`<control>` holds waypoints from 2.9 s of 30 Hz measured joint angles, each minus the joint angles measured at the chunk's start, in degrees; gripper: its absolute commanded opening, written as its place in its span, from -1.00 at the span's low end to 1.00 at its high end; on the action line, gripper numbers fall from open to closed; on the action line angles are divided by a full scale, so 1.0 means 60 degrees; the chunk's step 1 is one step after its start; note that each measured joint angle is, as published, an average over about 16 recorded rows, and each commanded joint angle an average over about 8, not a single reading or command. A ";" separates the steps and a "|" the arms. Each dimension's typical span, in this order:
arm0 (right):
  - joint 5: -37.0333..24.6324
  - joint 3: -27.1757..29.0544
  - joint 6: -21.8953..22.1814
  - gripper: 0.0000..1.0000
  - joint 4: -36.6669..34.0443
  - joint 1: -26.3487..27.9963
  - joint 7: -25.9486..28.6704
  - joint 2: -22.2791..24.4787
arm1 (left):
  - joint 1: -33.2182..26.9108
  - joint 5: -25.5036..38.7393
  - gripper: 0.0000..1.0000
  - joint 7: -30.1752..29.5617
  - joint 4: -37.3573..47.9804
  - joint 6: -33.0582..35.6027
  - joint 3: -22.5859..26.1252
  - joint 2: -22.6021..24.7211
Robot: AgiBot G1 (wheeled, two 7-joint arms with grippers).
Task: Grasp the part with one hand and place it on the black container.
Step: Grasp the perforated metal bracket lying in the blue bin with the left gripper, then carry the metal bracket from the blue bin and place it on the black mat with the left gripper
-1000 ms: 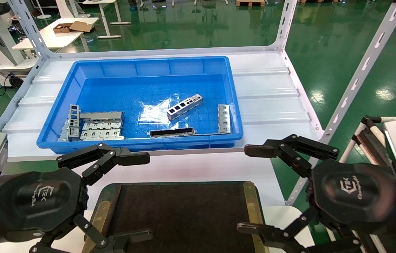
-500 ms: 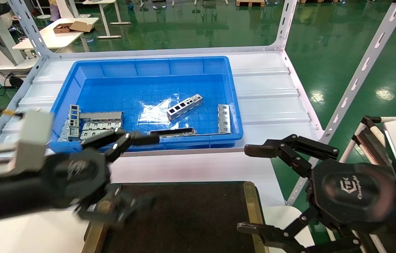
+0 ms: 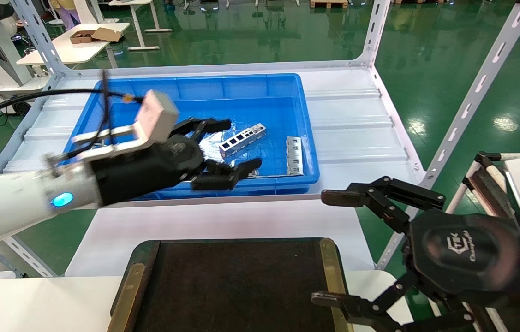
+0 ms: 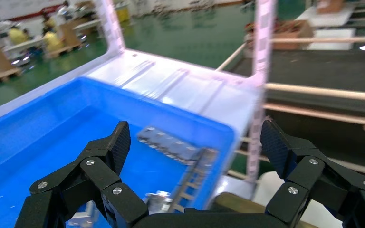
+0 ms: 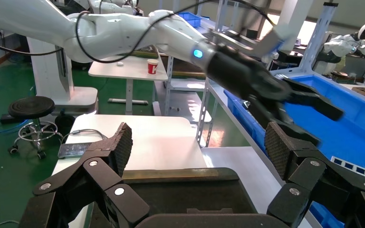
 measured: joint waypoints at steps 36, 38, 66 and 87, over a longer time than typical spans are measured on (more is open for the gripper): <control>0.0001 -0.0002 0.0001 -1.00 0.0000 0.0001 -0.0001 0.0001 | -0.2625 0.1173 -1.00 0.2275 0.7231 -0.3259 0.0990 0.3445; 0.0002 -0.0002 0.0001 -1.00 0.0000 0.0001 -0.0001 0.0001 | -0.2633 0.1129 -1.00 0.2284 0.7281 -0.3278 0.1041 0.3446; 0.0003 -0.0004 0.0001 -1.00 0.0000 0.0001 -0.0002 0.0001 | -0.2629 0.0433 -1.00 0.2389 0.7358 -0.3099 0.1572 0.3334; 0.0003 -0.0005 0.0002 -1.00 0.0000 0.0001 -0.0003 0.0002 | -0.2712 -0.0935 -1.00 0.3283 0.6298 0.1874 0.0944 0.1503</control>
